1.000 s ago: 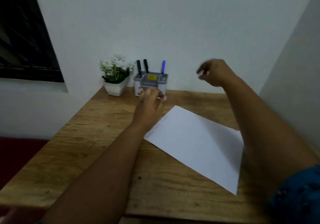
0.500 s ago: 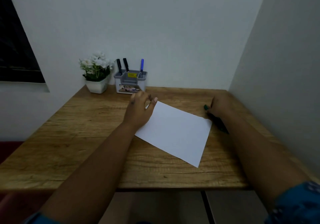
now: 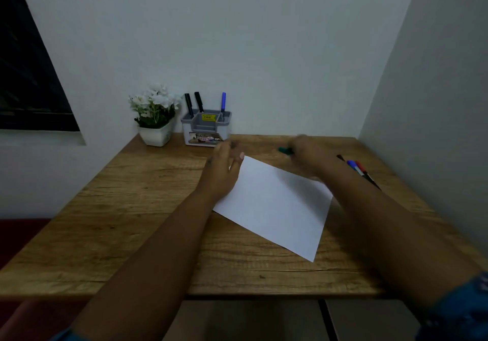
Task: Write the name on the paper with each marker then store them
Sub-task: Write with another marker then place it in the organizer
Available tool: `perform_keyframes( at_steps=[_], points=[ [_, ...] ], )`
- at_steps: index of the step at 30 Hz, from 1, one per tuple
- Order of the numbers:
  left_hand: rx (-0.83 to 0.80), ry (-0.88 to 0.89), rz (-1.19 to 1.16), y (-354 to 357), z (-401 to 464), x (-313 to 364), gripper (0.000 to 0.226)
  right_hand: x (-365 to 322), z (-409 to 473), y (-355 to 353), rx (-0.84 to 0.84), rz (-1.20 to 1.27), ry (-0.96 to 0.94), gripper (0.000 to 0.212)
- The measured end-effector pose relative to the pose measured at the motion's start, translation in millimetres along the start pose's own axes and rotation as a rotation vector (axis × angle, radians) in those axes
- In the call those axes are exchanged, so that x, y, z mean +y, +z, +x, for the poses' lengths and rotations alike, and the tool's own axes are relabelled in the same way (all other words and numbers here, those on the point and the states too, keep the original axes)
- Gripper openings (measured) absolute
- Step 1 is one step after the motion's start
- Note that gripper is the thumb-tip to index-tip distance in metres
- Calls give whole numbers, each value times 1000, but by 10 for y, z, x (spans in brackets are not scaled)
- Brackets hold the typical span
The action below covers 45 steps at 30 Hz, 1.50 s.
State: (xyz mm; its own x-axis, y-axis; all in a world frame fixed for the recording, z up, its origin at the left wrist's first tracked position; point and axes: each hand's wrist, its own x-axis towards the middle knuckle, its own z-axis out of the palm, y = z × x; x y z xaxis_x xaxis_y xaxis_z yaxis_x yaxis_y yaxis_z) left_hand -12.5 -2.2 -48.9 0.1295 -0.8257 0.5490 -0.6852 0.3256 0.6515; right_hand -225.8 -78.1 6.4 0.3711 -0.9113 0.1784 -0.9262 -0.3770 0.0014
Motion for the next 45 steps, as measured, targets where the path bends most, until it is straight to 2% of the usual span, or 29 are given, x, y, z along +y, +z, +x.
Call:
perform_keyframes(
  at_steps=[2, 4, 6, 9, 12, 16, 18, 20, 21, 23, 24, 25, 28, 30, 32, 34, 36, 40, 43, 45],
  points=[
    [-6, 20, -61, -6, 9, 39, 42, -327, -11, -57, -23, 87, -235, 22],
    [-33, 72, -42, -36, 11, 47, 34, -610, -55, -96, -3, 182, -428, 24],
    [-71, 123, 18, -102, 8, 7, 26, -751, -60, -83, 41, 201, -523, 21],
    [-111, 133, 170, -229, 26, -85, 30, -784, -40, -125, 75, 158, -525, 28],
    [-108, 115, 192, -282, 59, -136, 37, -790, 48, -193, -54, 193, -474, 36],
    [114, -189, -66, -330, 76, -194, 49, -688, 263, -237, -256, 324, -325, 52],
    [222, -340, -114, -368, 115, -260, 53, -566, 339, -213, -222, 600, -282, 51],
    [333, -515, -365, -414, 179, -310, 37, -500, 390, -148, -154, 1047, -226, 22],
    [373, -592, -518, -438, 211, -335, 25, -490, 422, -103, -165, 1294, -184, 14],
    [426, -674, -751, -481, 255, -367, 14, -487, 489, 3, -312, 1774, -62, 26],
    [434, -693, -779, -494, 268, -390, 14, -487, 521, 78, -392, 1918, -19, 26],
    [437, -692, -720, -497, 274, -415, 18, -491, 542, 160, -441, 1950, -16, 22],
    [363, -616, -449, -430, 306, -483, 23, -545, 611, 370, -354, 1594, -67, 11],
    [193, -543, -265, -360, 308, -491, 14, -607, 646, 452, -263, 1446, -58, 19],
    [-30, -400, 32, -300, 279, -510, 20, -660, 658, 503, -199, 1373, -77, 28],
    [-203, -253, 192, -239, 244, -529, 19, -695, 644, 590, -165, 1322, -89, 23],
    [-289, -186, 211, -208, 219, -540, 15, -692, 622, 685, -142, 1325, -78, 17],
    [-351, -174, 185, -236, 229, -533, 15, -685, 636, 743, -125, 1244, -86, 7],
    [-335, -206, 172, -254, 240, -513, 16, -715, 644, 737, -86, 1090, -122, 28],
    [-334, -210, 178, -273, 257, -507, 17, -722, 644, 753, -57, 1024, -141, 26]
  ],
)
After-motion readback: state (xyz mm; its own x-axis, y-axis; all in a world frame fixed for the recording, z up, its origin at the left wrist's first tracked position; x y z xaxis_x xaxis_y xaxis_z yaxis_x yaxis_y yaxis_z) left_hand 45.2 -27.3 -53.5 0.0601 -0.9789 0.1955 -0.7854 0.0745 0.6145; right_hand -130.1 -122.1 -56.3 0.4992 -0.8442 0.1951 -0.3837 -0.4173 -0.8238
